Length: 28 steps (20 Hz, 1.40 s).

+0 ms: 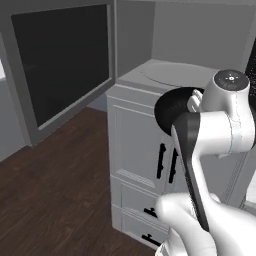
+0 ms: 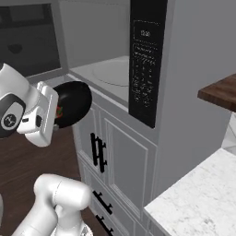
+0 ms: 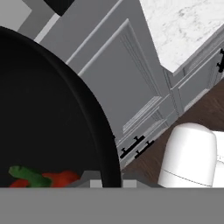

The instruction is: Pick the bell pepper from the sink and place it in the bowl. Then pick the bowl and place it in the microwave. Then close the microwave door and press the start button.

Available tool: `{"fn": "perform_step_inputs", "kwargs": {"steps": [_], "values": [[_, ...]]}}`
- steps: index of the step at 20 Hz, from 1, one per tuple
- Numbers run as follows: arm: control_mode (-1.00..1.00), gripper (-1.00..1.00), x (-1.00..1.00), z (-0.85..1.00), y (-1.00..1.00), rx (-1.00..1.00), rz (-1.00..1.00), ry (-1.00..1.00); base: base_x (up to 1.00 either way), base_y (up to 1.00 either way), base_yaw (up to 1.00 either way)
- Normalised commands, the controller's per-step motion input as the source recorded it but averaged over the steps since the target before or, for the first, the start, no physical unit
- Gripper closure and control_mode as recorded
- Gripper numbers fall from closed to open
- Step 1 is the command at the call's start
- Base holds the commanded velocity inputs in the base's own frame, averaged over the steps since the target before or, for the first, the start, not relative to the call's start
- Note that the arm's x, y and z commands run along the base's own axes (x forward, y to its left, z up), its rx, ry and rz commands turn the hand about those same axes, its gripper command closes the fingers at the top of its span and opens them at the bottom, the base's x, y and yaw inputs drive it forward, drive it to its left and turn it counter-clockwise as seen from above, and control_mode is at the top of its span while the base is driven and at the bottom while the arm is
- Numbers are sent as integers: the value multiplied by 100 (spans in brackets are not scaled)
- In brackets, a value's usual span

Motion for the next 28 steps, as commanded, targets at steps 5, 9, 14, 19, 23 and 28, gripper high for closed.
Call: {"fn": "perform_step_inputs", "kwargs": {"steps": [5,9,14,19,23,28], "values": [[100,100,0,0,0,0,0,0,12,1,-16],[-100,100,-3,19,0,0,0,-4,3,3,-1],[-100,100,-3,77,0,2,-11,-18,0,0,0],[-100,100,9,52,0,20,-12,-14,0,0,0],[-100,100,34,48,-5,31,-5,0,0,0,0],[-100,100,26,8,-9,24,-9,-9,0,0,0]]}}
